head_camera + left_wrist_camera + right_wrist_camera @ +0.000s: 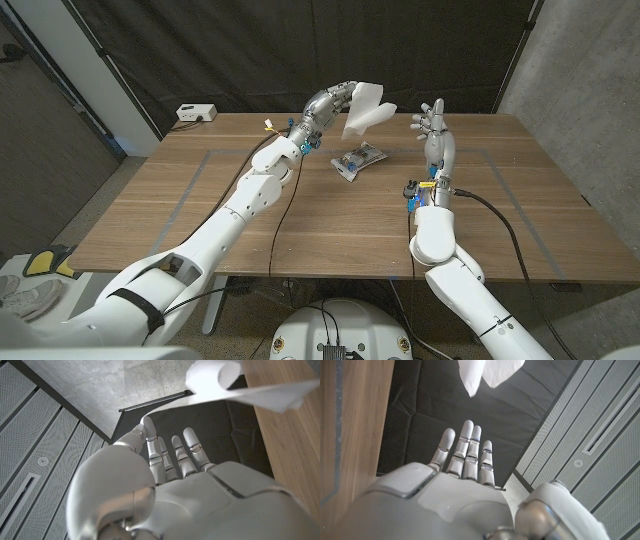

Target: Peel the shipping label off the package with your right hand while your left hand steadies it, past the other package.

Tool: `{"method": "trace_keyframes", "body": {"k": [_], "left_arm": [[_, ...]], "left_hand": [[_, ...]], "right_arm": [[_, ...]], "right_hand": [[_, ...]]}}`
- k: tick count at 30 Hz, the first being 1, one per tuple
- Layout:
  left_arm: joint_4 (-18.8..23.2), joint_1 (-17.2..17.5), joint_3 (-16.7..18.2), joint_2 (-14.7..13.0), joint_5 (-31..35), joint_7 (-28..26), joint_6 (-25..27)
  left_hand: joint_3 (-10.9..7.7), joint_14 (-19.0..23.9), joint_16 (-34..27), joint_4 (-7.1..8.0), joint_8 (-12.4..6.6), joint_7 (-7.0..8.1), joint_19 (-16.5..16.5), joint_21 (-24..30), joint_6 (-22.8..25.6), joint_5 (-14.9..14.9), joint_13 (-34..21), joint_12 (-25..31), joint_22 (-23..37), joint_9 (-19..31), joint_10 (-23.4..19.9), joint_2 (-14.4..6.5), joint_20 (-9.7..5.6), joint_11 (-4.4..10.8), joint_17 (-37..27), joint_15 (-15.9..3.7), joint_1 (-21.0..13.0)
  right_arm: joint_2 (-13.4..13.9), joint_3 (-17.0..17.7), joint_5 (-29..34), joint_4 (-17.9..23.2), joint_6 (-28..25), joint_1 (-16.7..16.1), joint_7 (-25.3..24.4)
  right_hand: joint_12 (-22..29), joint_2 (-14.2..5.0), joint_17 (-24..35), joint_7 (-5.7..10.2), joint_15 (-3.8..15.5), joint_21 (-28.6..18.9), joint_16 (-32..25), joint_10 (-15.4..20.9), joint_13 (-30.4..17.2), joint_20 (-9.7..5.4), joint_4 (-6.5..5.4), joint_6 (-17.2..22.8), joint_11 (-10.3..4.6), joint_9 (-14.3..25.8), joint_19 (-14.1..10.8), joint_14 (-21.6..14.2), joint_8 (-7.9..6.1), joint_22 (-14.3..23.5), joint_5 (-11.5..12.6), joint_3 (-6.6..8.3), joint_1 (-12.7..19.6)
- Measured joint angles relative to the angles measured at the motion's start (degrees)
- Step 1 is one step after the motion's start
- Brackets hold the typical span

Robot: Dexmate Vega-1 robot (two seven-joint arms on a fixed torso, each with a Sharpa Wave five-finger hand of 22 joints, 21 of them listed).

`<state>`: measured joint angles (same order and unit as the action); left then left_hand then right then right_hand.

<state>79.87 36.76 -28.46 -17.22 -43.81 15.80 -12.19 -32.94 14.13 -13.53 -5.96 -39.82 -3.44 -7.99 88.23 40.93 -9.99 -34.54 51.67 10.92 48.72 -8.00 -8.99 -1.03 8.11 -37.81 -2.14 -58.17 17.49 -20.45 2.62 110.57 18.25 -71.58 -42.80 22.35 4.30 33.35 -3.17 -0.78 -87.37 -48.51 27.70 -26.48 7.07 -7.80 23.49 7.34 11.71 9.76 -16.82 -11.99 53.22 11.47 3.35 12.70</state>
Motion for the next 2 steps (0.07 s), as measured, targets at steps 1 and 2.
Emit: {"method": "trace_keyframes", "body": {"k": [1,2], "left_arm": [[0.1,0.1,0.0,-0.1,-0.5,0.1,0.0],[0.3,0.4,0.2,-0.3,-0.5,0.1,0.0]], "left_hand": [[0.00,0.0,0.0,0.00,0.00,0.09,0.0,0.0,-0.1,0.0,-0.1,0.0,0.0,0.0,0.0,0.0,0.00,0.00,0.0,0.00,0.0],[0.00,0.0,0.0,0.00,0.00,0.09,0.0,0.0,-0.1,0.0,-0.1,0.0,0.0,0.0,0.0,0.0,0.00,0.00,0.0,0.00,0.0]], "right_arm": [[-0.1,0.0,0.2,0.0,0.1,-0.1,-0.2],[-0.2,0.0,0.7,0.0,0.3,-0.1,-0.7]], "right_hand": [[0.0,-0.05,-0.4,0.20,0.19,0.0,0.0,0.4,0.2,0.00,0.24,0.2,-0.19,0.0,0.0,-0.5,-0.11,0.0,0.0,0.21,0.0],[0.0,-0.05,-0.7,0.09,0.37,-0.2,0.0,0.7,0.3,0.00,0.46,0.5,-0.30,0.0,0.0,-0.7,-0.11,0.0,0.0,0.14,0.1]]}}
